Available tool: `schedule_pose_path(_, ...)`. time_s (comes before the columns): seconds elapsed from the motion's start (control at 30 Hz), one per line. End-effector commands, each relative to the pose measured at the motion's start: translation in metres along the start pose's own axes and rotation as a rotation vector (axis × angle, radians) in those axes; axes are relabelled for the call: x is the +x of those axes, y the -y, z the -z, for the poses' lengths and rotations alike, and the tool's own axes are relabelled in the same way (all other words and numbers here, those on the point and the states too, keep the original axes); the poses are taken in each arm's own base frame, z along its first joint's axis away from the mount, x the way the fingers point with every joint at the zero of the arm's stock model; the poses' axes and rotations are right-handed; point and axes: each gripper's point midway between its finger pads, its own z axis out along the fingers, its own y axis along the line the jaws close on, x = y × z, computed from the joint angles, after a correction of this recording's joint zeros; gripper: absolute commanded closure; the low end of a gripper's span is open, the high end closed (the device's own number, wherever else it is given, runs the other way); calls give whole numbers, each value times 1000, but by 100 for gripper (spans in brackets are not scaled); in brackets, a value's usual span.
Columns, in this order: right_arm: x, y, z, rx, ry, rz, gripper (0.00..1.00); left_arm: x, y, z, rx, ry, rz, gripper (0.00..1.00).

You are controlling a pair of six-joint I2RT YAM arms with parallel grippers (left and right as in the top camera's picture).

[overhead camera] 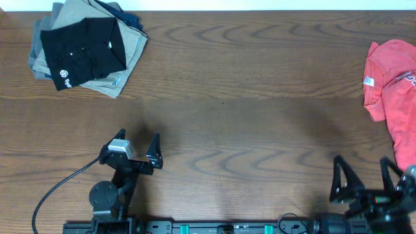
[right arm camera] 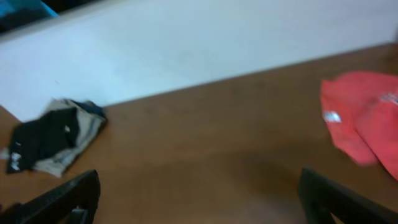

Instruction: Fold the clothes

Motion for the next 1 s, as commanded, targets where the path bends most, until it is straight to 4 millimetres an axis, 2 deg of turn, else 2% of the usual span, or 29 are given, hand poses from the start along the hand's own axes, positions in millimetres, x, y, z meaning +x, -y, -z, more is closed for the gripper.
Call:
schedule_pose_path(0.0,12,10,13,45,-1,33,1,15,-5,-1,-14,-42,6,2)
schedule_pose_path(0.07,21,11,19,37,-16,36,1,15,-5,-1,-14,-42,6,2)
schedule_pose_path(0.17,16,9,21,9,35,49,1,15,-5,-1,-14,-42,6,2)
schedule_pose_path(0.3,15,7,12,-33,118,72,1,15,-5,-1,-14,-42,6,2)
schedule_pose_path(0.5,37,3,-30,-137,205,88,1,15,-5,-1,-14,-42,6,2)
schedule_pose_path(0.7,42,-4,-71,-219,271,107,1,15,-5,-1,-14,-42,6,2)
schedule_pose_path(0.97,53,1,-110,-250,379,120,1,15,-5,-1,-14,-42,6,2)
